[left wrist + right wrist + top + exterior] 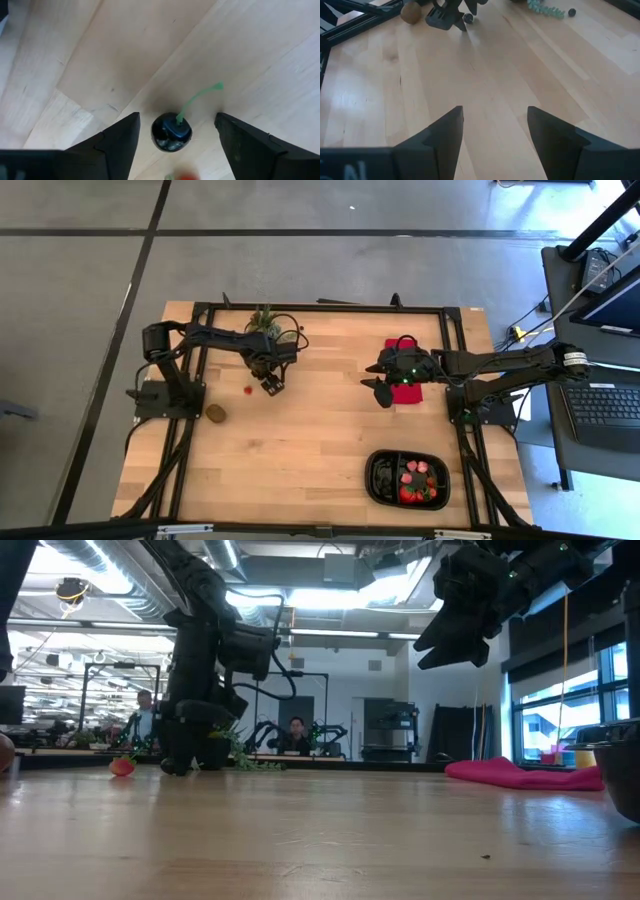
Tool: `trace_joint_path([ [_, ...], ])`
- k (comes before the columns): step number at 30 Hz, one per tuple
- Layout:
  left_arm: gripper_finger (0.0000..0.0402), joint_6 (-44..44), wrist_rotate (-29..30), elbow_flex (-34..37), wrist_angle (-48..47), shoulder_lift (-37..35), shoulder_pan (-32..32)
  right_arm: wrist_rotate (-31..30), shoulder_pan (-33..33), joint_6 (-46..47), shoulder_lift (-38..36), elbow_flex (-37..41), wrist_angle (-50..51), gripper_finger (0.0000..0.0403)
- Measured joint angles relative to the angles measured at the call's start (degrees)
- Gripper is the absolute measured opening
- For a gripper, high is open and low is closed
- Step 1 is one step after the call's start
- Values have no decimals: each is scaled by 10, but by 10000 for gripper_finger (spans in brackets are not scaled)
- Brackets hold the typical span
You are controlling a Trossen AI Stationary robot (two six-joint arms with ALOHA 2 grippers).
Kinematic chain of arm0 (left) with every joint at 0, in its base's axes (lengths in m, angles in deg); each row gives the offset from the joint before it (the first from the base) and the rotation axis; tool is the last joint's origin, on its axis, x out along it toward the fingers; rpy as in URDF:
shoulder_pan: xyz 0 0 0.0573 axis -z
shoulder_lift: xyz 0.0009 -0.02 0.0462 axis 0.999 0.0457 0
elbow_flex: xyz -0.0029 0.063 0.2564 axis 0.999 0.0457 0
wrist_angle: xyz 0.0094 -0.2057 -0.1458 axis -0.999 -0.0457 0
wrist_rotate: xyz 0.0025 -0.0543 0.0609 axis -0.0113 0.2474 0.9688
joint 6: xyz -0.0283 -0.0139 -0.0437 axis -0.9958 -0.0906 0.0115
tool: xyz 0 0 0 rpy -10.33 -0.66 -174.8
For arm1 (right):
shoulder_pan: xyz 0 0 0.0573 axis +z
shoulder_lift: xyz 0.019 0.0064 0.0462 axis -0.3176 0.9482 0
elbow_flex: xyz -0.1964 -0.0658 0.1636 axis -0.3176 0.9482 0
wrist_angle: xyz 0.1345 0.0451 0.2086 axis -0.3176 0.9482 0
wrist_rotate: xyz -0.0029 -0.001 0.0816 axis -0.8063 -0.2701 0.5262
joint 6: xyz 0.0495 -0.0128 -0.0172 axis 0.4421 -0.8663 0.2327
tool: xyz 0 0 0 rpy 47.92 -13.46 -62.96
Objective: Pick and placing Produce into tupperware
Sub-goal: Put the cherry into the left of the black bin
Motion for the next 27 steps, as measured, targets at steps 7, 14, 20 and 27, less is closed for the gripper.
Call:
trace_joint_path([
  [7,210,-8,-19,0,1,1,0,0,0,0,0,0,0,222],
  [14,149,-8,-28,0,2,1,0,0,0,2,0,0,0,222],
  [20,107,-4,-29,0,1,1,0,0,0,15,0,0,0,222],
  [27,103,-3,-28,1,0,1,1,0,0,15,0,0,0,222],
])
